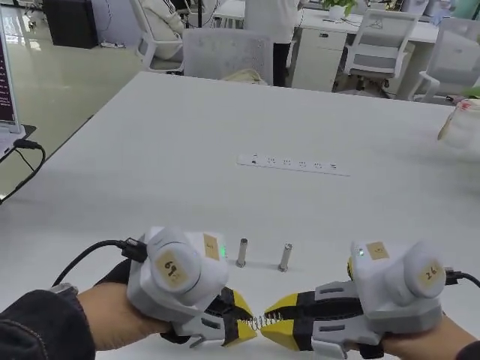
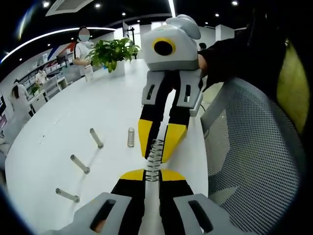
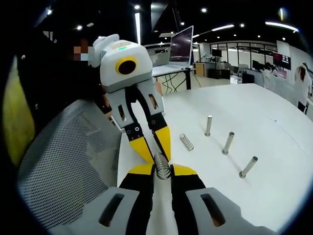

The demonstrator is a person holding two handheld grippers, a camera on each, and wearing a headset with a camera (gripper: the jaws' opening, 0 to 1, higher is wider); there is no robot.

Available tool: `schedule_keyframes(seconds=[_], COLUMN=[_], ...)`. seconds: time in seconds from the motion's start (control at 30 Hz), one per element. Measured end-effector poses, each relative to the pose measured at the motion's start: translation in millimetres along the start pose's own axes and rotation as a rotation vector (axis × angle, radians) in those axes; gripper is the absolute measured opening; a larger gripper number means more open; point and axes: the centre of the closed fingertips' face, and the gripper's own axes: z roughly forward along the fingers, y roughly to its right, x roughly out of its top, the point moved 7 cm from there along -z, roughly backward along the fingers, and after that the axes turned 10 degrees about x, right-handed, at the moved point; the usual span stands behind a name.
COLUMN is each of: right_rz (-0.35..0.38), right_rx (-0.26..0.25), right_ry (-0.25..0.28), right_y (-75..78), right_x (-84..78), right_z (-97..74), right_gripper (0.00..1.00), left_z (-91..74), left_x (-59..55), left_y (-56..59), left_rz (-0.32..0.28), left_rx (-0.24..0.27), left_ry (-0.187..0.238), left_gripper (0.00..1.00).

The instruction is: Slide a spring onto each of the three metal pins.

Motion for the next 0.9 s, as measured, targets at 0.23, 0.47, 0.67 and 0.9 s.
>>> schedule_keyframes(seconds=[0.23, 0.47, 0.67, 0.9], right_rz=[0.009, 0.014, 0.026, 0.041], right_rx=[0.015, 0.023, 0.028, 0.026], right_ry=[-0.011, -0.022, -0.029, -0.063], right_y=[-0.8, -0.8, -0.7, -0.5], right_x=[3.6, 3.7, 3.9, 6.0], right_z=[2.7, 3.7, 3.6, 3.5], right_gripper=[0.1, 0.09, 0.08, 0.08], left_z=[0.1, 0.5, 1.8, 4.4], left_x=[1.3, 2.2, 1.4, 1.3], left_y=[1.0, 1.6, 2.5, 2.9], left_rz=[-0.003, -0.011, -0.017, -0.03], left_rx=[0.002, 0.003, -0.001, -0.007], left_ry=[0.013, 0.025, 0.032, 0.031], left_gripper=[0.02, 0.02, 0.02, 0.02])
